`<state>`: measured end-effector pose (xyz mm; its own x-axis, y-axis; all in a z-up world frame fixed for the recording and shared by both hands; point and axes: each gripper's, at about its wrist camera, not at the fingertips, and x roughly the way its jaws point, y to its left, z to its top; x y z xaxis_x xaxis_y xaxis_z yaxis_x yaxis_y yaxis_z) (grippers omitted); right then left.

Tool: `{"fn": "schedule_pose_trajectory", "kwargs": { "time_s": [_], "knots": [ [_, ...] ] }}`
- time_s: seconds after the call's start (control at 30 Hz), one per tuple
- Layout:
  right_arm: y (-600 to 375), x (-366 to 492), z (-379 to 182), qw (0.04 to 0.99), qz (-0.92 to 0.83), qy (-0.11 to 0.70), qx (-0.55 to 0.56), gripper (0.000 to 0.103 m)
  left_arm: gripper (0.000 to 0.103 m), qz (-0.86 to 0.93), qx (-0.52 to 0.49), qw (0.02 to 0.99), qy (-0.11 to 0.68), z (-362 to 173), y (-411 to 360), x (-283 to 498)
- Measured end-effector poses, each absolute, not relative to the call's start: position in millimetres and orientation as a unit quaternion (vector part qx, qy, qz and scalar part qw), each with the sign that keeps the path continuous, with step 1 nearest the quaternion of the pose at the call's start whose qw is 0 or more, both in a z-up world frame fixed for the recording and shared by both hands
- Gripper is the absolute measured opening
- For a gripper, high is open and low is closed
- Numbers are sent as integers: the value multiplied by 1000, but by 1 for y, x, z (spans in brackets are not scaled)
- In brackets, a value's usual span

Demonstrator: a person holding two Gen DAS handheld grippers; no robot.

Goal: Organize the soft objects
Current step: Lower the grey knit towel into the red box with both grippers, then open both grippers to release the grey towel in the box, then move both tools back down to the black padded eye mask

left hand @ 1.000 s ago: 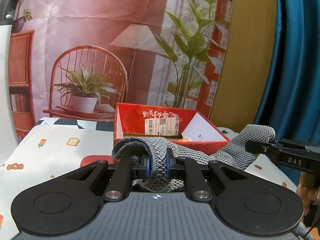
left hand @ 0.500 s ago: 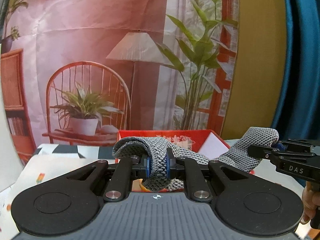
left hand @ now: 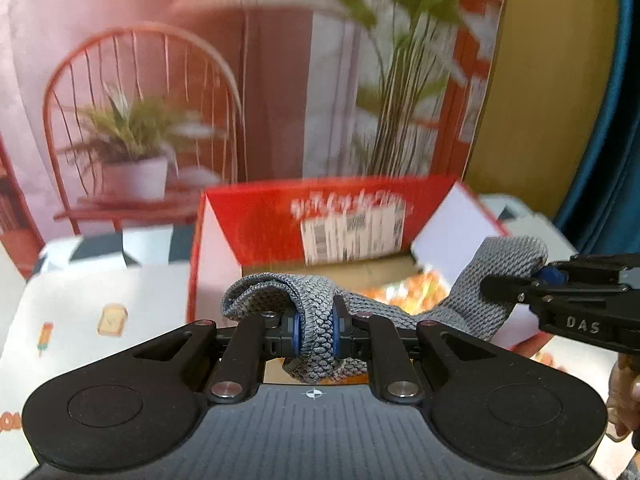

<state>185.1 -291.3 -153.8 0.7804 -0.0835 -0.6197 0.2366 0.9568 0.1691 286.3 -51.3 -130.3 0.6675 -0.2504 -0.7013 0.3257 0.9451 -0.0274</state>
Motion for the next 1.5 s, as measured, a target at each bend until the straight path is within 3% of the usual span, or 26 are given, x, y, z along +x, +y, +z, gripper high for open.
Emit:
{"fn": "schedule_pose_trajectory", "kwargs": {
  "time_s": [0.27, 0.53, 0.63, 0.7, 0.83, 0.87, 0.9, 1.0, 1.27, 1.5],
  "knots": [
    [-290, 201, -175, 919, -84, 362, 135, 20, 15, -158, 40, 882, 443, -160, -59, 308],
    [-291, 198, -185, 910, -89, 377, 146, 21, 16, -167, 51, 876, 450, -168, -66, 305],
    [-292, 195, -184, 910, -93, 375, 148, 24, 35, -185, 53, 878, 438, -163, -66, 301],
    [-291, 192, -182, 912, -94, 372, 144, 31, 60, -193, 52, 883, 424, -157, -64, 295],
    [-286, 184, -175, 919, -99, 361, 125, 39, 68, -202, 34, 899, 388, -146, -58, 276],
    [-286, 182, -174, 921, -101, 355, 122, 48, 72, -203, 30, 902, 379, -144, -56, 272],
    [-284, 177, -171, 925, -108, 344, 115, 58, 74, -203, 27, 908, 366, -141, -54, 265],
    [-279, 166, -164, 935, -125, 321, 89, 64, 80, -199, 26, 920, 337, -133, -48, 250],
    [-257, 123, -144, 958, -107, 259, 63, 70, 85, -183, 39, 945, 270, -113, -27, 194],
    [-229, 71, -142, 969, -90, 216, 73, 70, 85, -171, 21, 946, 276, -126, -2, 146]
  ]
}}
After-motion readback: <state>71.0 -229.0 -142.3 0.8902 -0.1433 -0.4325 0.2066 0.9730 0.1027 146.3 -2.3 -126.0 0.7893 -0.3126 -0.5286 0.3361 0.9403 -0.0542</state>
